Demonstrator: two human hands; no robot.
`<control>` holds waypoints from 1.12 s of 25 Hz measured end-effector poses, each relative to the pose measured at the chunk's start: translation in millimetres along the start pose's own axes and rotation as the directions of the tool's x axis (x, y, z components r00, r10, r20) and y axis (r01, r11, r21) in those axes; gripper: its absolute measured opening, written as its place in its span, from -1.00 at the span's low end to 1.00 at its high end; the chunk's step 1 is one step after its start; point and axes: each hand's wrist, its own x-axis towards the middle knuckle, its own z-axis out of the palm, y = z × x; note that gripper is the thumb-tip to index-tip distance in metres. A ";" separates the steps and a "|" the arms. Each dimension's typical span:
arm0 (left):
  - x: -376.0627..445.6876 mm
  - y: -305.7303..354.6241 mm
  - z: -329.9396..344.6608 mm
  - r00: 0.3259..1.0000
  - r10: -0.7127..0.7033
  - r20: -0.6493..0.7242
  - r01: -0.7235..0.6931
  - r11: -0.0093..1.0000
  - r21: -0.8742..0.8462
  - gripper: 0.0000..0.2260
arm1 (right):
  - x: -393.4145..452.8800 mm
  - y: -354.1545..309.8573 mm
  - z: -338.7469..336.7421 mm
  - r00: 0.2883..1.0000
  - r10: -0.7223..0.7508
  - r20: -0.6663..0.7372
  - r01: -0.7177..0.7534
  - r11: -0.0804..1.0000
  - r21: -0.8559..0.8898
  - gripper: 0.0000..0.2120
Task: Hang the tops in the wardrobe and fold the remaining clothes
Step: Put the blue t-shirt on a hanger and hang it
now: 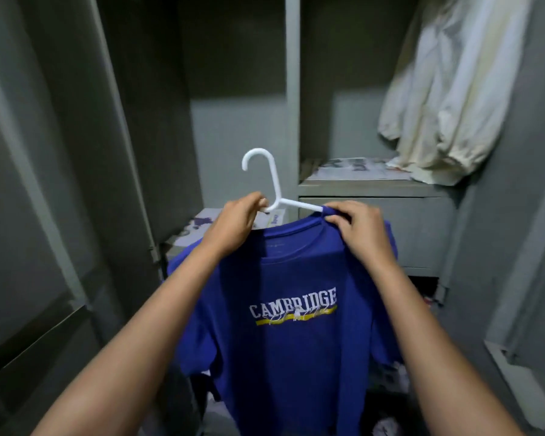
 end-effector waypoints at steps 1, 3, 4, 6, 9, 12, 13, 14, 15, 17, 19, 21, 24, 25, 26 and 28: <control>12.9 -6.1 6.6 0.999 0.040 -0.003 -0.040 0.999 -0.035 -0.88 | -2.0 1.7 0.7 0.997 -0.062 -0.044 0.056 0.990 -0.128 -0.74; 34.0 -12.7 20.6 0.986 0.160 0.035 -0.155 0.981 -0.117 -0.84 | 0.3 5.8 -9.4 0.997 0.072 0.042 -0.062 0.979 -0.195 -0.69; 42.6 -13.5 27.4 0.974 0.218 0.066 -0.206 0.966 -0.154 -0.82 | 4.0 6.3 -19.5 0.970 0.203 0.137 -0.184 0.973 -0.135 -0.69; 56.0 -13.8 36.8 0.946 0.303 0.113 -0.272 0.934 -0.233 -0.80 | 9.8 9.4 -39.9 0.865 0.374 0.335 -0.408 0.912 0.035 -0.70; 69.9 -10.8 49.2 0.917 0.382 0.120 -0.333 0.894 -0.301 -0.76 | 8.2 7.6 -56.7 0.821 0.446 0.356 -0.502 0.862 0.076 -0.81; 77.2 -9.2 61.2 0.896 0.429 0.111 -0.372 0.864 -0.339 -0.74 | 0.0 1.4 -51.9 0.885 0.461 0.070 -0.459 0.887 -0.038 -0.85; 78.8 -8.3 65.2 0.888 0.446 0.110 -0.389 0.857 -0.339 -0.74 | -3.9 -1.9 -50.2 0.896 0.441 -0.042 -0.443 0.890 -0.104 -0.87; 80.3 -7.3 69.8 0.880 0.462 0.107 -0.406 0.850 -0.335 -0.75 | -8.5 -4.5 -49.0 0.903 0.404 -0.143 -0.425 0.890 -0.166 -0.89; 81.3 -5.7 72.7 0.876 0.471 0.102 -0.417 0.847 -0.330 -0.76 | -14.1 -6.8 -47.5 0.911 0.351 -0.219 -0.396 0.892 -0.218 -0.90; 84.1 -2.4 74.2 0.876 0.474 0.082 -0.424 0.842 -0.333 -0.80 | -28.8 -11.8 -44.1 0.930 0.218 -0.296 -0.304 0.909 -0.284 -0.90; 86.2 1.8 71.1 0.879 0.475 0.053 -0.425 0.827 -0.368 -0.83 | -38.4 -14.0 -47.4 0.936 0.145 -0.320 -0.249 0.917 -0.312 -0.89; 87.2 5.9 65.2 0.876 0.482 0.028 -0.429 0.804 -0.412 -0.82 | -36.9 -17.6 -59.7 0.935 0.233 -0.266 -0.330 0.848 -0.415 -0.77; 98.2 15.7 56.8 0.887 0.462 0.004 -0.402 0.777 -0.484 -0.82 | -26.3 -24.0 -74.8 0.921 0.364 -0.136 -0.364 0.685 -0.631 -0.71; 104.1 20.1 52.3 0.891 0.453 -0.003 -0.394 0.771 -0.500 -0.84 | -23.3 -27.0 -78.2 0.930 0.331 -0.160 -0.351 0.675 -0.648 -0.71; 112.7 26.1 44.9 0.897 0.442 -0.007 -0.383 0.771 -0.509 -0.86 | -19.2 -31.0 -82.4 0.937 0.271 -0.219 -0.347 0.666 -0.660 -0.72; 134.8 38.9 25.1 0.920 0.392 -0.011 -0.357 0.827 -0.434 -0.76 | -7.4 -45.3 -95.7 0.919 0.163 -0.359 -0.378 0.622 -0.685 -0.74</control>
